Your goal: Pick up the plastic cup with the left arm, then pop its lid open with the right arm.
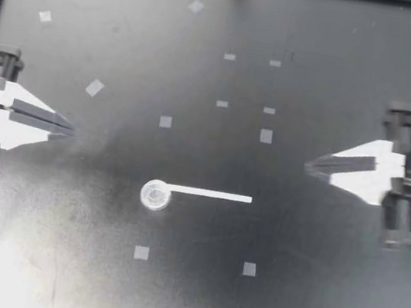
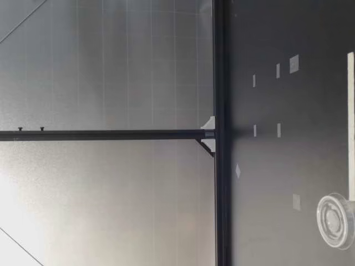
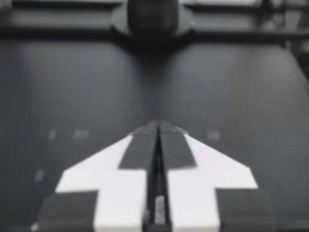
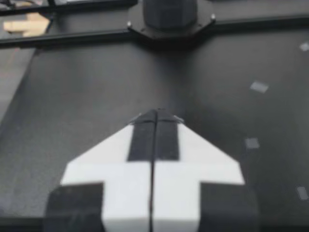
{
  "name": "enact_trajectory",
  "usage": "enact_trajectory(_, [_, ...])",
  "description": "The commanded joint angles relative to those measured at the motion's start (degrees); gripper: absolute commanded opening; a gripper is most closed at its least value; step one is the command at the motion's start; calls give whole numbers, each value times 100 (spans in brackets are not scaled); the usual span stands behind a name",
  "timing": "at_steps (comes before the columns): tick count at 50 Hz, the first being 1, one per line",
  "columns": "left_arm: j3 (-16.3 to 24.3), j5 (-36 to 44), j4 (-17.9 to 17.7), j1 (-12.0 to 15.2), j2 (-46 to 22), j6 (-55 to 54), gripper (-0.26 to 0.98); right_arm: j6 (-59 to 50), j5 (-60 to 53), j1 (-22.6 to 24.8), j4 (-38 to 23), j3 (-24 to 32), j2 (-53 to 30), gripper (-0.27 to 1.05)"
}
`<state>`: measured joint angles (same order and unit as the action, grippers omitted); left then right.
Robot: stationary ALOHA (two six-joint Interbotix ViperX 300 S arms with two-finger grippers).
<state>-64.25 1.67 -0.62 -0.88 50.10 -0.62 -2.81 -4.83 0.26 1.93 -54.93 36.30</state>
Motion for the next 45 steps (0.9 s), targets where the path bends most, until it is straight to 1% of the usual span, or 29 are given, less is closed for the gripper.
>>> enact_trajectory(1, [211, -70, -9, -18, -211, -9, -2, -79, 9, 0, 18, 396, -404, -4])
enact_trajectory(10, [123, 26, -9, -18, -536, -18, -2, -343, 18, 0, 18, 896, -1547, -4])
enact_trajectory(17, [-9, 141, -18, -26, -589, -18, -2, -448, 18, 9, 18, 1362, -2408, -4])
enact_trajectory(27, [-202, 237, -62, -18, -642, -35, -1, -448, 26, 18, 9, 1881, -3261, -4])
enact_trajectory(33, [-299, 237, -79, -18, -738, -132, 0, -448, 26, 18, 0, 2048, -3604, -4])
enact_trajectory(39, [-360, 246, -88, -26, -826, -229, 8, -448, 26, 53, 0, 2197, -3876, -4])
enact_trajectory(45, [-439, 299, -88, -18, -844, -246, 27, -448, 26, 105, 0, 2347, -4096, -4])
